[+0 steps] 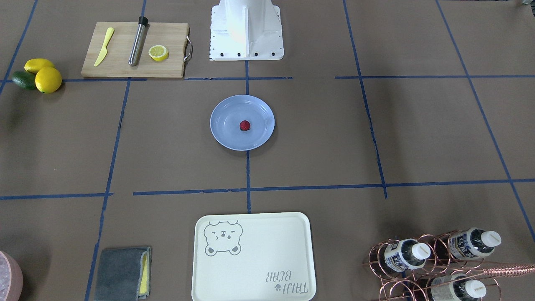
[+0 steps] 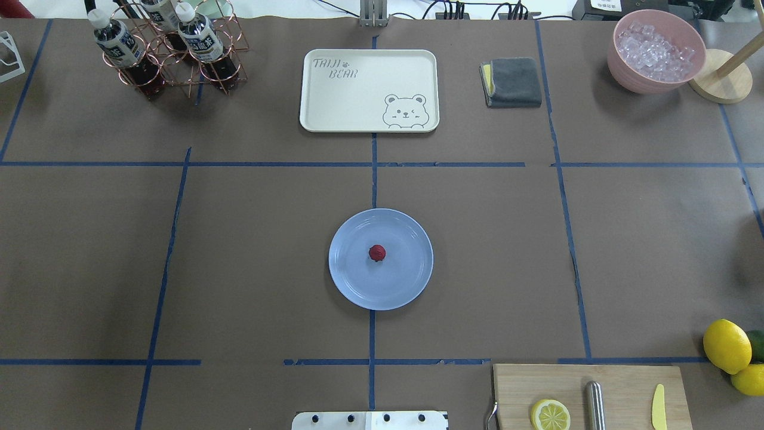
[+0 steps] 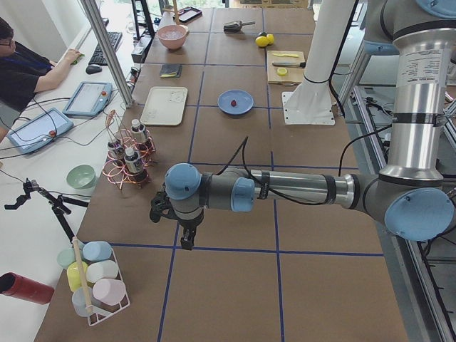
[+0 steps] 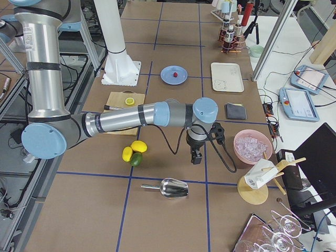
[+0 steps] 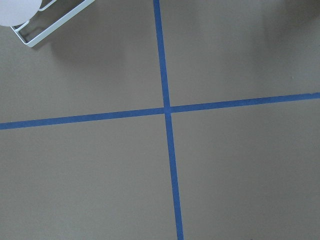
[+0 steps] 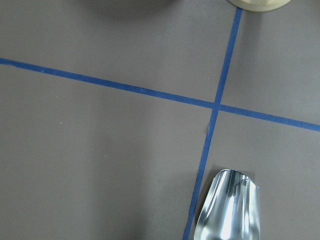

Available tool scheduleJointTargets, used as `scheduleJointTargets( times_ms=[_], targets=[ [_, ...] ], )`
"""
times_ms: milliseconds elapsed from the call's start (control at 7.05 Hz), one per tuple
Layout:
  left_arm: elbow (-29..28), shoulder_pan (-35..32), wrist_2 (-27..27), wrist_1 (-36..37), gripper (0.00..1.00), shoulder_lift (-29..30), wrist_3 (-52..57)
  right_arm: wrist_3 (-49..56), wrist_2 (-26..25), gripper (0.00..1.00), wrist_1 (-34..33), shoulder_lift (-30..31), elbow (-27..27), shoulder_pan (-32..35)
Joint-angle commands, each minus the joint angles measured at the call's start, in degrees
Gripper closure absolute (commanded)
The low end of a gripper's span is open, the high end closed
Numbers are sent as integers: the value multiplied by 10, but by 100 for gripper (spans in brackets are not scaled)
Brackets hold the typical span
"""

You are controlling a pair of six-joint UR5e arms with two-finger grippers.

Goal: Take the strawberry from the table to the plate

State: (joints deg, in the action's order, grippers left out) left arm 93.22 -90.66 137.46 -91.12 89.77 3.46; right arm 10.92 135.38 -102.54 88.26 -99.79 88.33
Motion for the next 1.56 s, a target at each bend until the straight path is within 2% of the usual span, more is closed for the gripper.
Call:
scheduleJointTargets(
  times_ms=[0,142,1419],
  targets=[
    [2,0,0,0,0,0,1,2,18,0,57,28,49,12],
    [1,0,0,1,0,2,1,-5,23,0,87,34,59,18],
    [-4,0,2,1,0,1,-8,-9,26,0,88,36,60,34]
  ],
)
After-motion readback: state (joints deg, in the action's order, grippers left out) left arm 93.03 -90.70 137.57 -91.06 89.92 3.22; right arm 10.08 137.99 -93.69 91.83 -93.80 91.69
